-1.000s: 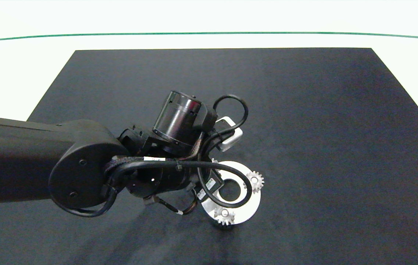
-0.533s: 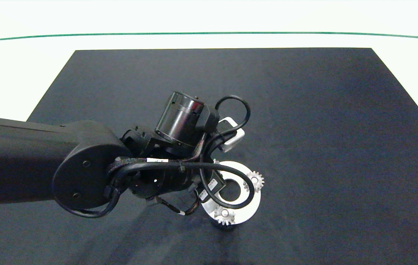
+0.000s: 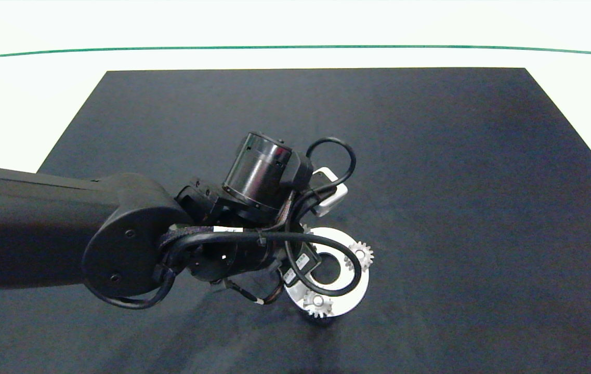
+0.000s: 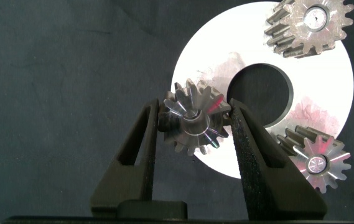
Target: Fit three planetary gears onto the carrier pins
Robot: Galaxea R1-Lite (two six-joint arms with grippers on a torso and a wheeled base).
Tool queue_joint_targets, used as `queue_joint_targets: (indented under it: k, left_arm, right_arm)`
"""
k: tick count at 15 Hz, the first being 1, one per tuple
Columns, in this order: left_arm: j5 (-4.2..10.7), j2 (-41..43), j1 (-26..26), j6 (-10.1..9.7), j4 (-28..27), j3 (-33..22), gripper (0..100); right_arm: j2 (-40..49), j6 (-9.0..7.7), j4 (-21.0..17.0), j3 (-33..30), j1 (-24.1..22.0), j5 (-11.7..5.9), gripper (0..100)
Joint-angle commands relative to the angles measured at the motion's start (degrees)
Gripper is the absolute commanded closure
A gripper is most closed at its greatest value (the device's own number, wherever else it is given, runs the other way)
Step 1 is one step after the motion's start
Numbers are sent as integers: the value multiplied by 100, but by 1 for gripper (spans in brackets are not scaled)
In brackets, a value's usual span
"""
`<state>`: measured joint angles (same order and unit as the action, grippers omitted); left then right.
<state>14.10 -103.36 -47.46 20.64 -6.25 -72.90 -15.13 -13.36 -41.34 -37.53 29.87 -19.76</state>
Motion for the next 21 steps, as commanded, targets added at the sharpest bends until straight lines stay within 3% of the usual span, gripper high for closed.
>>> queue_joint_targets:
  k: [1,11,12,21]
  left_arm:
    - [5,-87,0,10,1,-5,90]
    - [5,-149,0,10,142,-84,90]
    - [5,-131,0,10,142,-58,0]
    - [5,-35,0,19,116,-84,0]
  right_arm:
    - [-8,-9,-23,1,2,-10,0]
    - [19,-9,-23,36,2,-10,0]
    - [19,-9,-23,36,2,-10,0]
    - [28,-9,-32,36,2,-10,0]
